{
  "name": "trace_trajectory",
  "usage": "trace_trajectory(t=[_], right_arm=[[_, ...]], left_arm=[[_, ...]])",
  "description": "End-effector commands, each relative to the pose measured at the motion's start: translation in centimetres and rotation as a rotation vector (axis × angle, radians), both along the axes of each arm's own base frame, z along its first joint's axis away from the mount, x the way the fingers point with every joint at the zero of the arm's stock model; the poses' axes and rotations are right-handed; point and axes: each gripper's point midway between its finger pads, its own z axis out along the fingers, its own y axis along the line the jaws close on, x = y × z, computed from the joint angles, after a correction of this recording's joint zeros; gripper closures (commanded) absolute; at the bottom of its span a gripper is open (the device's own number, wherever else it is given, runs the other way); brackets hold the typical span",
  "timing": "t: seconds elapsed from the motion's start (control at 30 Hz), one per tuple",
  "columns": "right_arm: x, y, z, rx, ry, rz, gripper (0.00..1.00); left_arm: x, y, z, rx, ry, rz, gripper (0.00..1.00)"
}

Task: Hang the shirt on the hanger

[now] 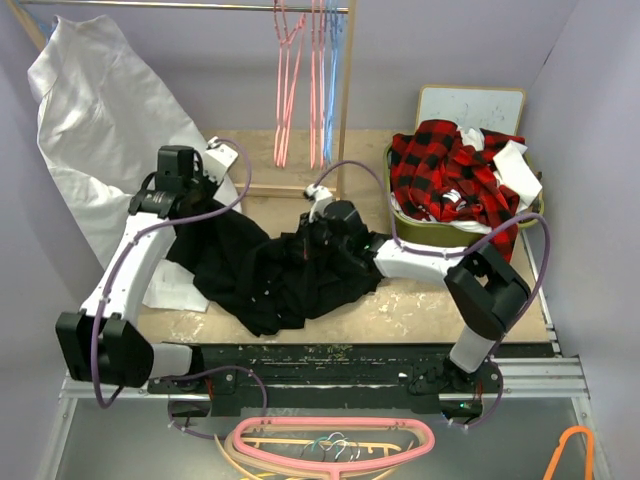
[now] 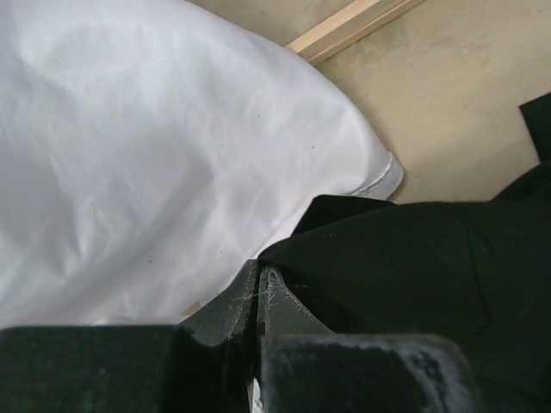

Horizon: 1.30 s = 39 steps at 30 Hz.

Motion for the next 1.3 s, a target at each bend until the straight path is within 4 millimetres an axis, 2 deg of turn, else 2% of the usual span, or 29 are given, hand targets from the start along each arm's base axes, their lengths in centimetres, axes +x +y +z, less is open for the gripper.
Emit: trace_trajectory(t=[0.0, 0.13, 0.27, 0.33, 0.43, 0.47, 0.5, 0.57, 0.6, 0.67, 0.8, 0.9, 0.97, 1.03, 1.13, 1.17, 1.27], right_arm=[[4.8, -1.3, 3.3, 0.153, -0.018, -0.079, 1.00], [7.3, -2.7, 3.0, 0.155, -0.014, -0.143, 1.00], [9.1, -4.1, 2.6, 0.175, 0.018, -0.198, 1.00], [9.3, -4.0, 2.6, 0.180, 0.022, -0.179, 1.00], [9.3, -3.6, 2.5, 0.171, 0.034, -0.157, 1.00], [9.3, -3.6, 2.7, 0.170, 0.032, -0.157, 1.00], [9.4, -3.7, 2.9, 0.171, 0.025, -0.158, 1.00], [9.4, -3.9, 3.7, 0.180, 0.010, -0.165, 1.00], [9.4, -4.0, 3.9, 0.183, 0.004, -0.169, 1.00], [9.4, -4.0, 4.3, 0.184, -0.002, -0.171, 1.00], [9.6, -4.2, 4.0, 0.178, 0.006, -0.182, 1.00], [9.4, -4.1, 4.1, 0.196, 0.028, -0.190, 1.00], [9.4, -4.1, 4.2, 0.210, 0.049, -0.199, 1.00], [9.5, -4.1, 4.3, 0.215, 0.062, -0.214, 1.00], [9.8, -4.4, 4.6, 0.216, 0.066, -0.247, 1.00], [10.0, -4.5, 5.5, 0.224, 0.055, -0.259, 1.00], [9.8, -4.5, 6.4, 0.249, 0.053, -0.260, 1.00]], left_arm=[[3.3, 1.2, 0.2, 0.014, -0.034, 0.071, 1.00], [4.5, 1.7, -1.4, 0.032, 0.026, 0.110, 1.00], [4.5, 1.9, -2.3, 0.033, 0.072, 0.136, 1.00], [4.0, 1.6, -2.2, 0.019, 0.088, 0.125, 1.00], [3.1, 1.4, -0.9, -0.002, 0.093, 0.119, 0.98], [2.6, 1.2, -0.3, -0.010, 0.101, 0.117, 0.87], [2.1, 1.2, 0.4, -0.019, 0.105, 0.120, 0.70], [0.7, 0.7, 2.1, -0.052, 0.105, 0.103, 0.17], [-0.1, 0.0, 2.9, -0.080, 0.103, 0.075, 0.01], [-3.0, -1.8, 4.2, -0.144, 0.134, -0.035, 0.01], [-8.6, -5.0, 5.2, -0.277, 0.124, -0.209, 0.01], [-10.9, -6.2, 5.1, -0.390, 0.114, -0.196, 0.01], [-11.6, -7.7, 5.0, -0.489, 0.151, -0.206, 0.01], [-11.3, -9.1, 3.8, -0.531, 0.224, -0.239, 0.01], [-10.0, -10.6, 2.1, -0.530, 0.278, -0.248, 0.01], [-7.9, -11.0, 0.6, -0.515, 0.274, -0.205, 0.01], [-6.7, -12.2, -2.4, -0.469, 0.352, -0.187, 0.01]])
